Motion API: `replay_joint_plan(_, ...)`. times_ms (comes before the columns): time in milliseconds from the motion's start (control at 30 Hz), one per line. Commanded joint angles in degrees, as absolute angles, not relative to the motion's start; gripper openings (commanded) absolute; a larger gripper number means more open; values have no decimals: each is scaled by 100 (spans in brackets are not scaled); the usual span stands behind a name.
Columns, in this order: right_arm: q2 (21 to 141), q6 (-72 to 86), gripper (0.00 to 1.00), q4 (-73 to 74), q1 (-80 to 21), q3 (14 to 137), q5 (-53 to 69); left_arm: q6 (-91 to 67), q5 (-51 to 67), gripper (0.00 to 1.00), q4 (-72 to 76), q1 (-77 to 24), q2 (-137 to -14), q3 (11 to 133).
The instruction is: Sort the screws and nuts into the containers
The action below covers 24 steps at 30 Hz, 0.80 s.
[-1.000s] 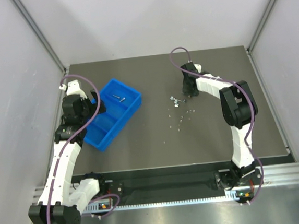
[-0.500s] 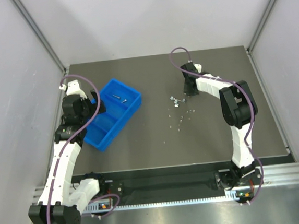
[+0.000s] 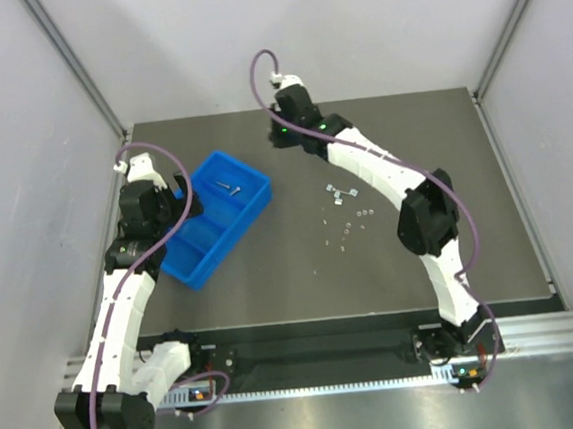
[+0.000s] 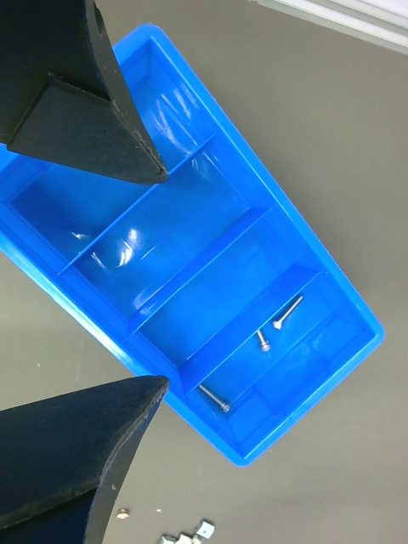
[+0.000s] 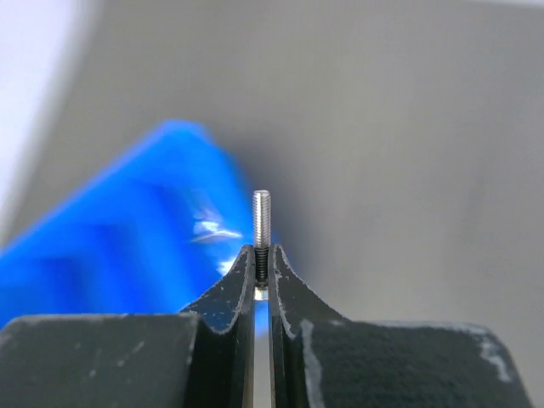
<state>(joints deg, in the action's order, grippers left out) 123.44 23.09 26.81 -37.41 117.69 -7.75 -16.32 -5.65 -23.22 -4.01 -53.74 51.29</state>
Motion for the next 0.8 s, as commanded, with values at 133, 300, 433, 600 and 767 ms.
replay_joint_plan(133,13359,1934,0,2418,-4368,13131,-36,-1591,-677,99,-2241,-387,-5300,5115)
replay_joint_plan(300,13614,1749,0,2303,-4500,13192,-44,-1600,-607,99,-2233,-387,-5291,5106)
replay_joint_plan(433,13746,1574,0,2373,-4597,13192,-167,-1600,-615,99,-2241,-387,-5291,5115)
replay_joint_plan(600,13747,1468,35,2531,-4605,13368,-18,-1591,-668,99,-2241,-387,-5274,5107)
replay_joint_plan(767,13264,1397,62,2672,-4535,13272,139,-1582,-642,99,-2241,-387,-5317,5115)
